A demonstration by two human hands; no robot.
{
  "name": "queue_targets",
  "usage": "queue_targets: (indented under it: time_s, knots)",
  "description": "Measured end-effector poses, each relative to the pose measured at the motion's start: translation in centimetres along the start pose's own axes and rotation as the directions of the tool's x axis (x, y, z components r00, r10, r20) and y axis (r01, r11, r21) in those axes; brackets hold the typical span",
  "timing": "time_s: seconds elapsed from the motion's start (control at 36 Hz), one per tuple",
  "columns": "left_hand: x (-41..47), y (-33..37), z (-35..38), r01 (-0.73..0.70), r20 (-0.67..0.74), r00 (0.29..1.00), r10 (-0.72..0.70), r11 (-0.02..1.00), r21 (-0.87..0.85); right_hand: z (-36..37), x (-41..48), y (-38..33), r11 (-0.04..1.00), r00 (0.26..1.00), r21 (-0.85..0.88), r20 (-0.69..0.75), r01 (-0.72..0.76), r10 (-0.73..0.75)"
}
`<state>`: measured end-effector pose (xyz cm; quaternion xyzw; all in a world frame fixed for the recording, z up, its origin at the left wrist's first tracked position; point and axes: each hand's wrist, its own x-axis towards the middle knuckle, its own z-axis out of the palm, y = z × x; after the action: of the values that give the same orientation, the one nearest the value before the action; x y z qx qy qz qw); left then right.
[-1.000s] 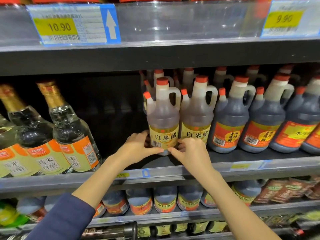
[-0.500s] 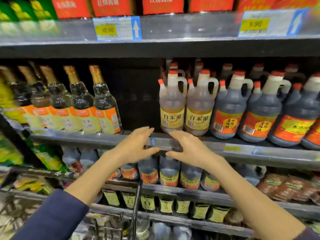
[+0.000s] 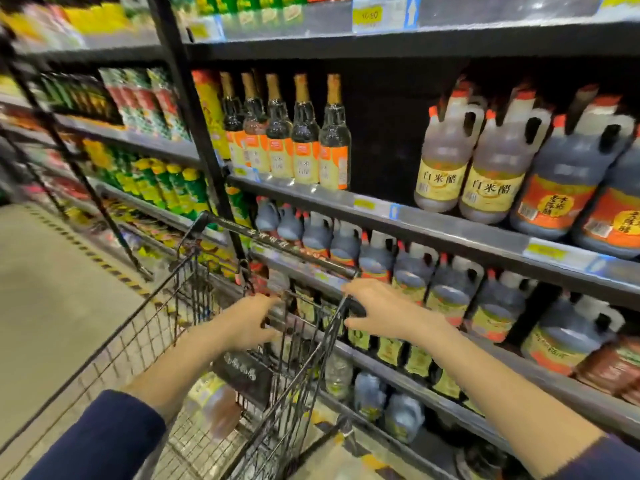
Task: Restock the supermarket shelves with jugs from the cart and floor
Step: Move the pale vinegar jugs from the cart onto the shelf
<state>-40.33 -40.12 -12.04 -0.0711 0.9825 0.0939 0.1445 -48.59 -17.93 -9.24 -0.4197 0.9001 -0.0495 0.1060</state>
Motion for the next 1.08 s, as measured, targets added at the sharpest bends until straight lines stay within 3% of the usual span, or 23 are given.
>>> queue_targets:
  time_s: [0.31,0.58,0.75,1.08]
  knots:
    - [-10.1,-7.5,5.0,0.24,0.025,0.971,-0.238,0.963,-0.127,2.6,3.3,-9.1,0.97,0.958,0.012,0.153,0.244,-0.243]
    - [-16.0,-12.9,10.0,0.495,0.137,0.868,-0.478,0.807,-0.32,7.0,8.1,-15.5,0.923,0.878,0.027,0.299,0.383,-0.373]
    - [-16.7,-16.2,13.0,0.574,0.235,0.818,-0.524,0.752,-0.323,9.7,11.1,-17.9,0.929,0.847,0.038,0.398,0.368,-0.352]
    - [-13.2,-23.4,17.6,0.613,0.354,0.79,-0.501,0.64,-0.463,15.0,18.2,-20.4,0.978,0.819,0.072,0.536,0.197,-0.204]
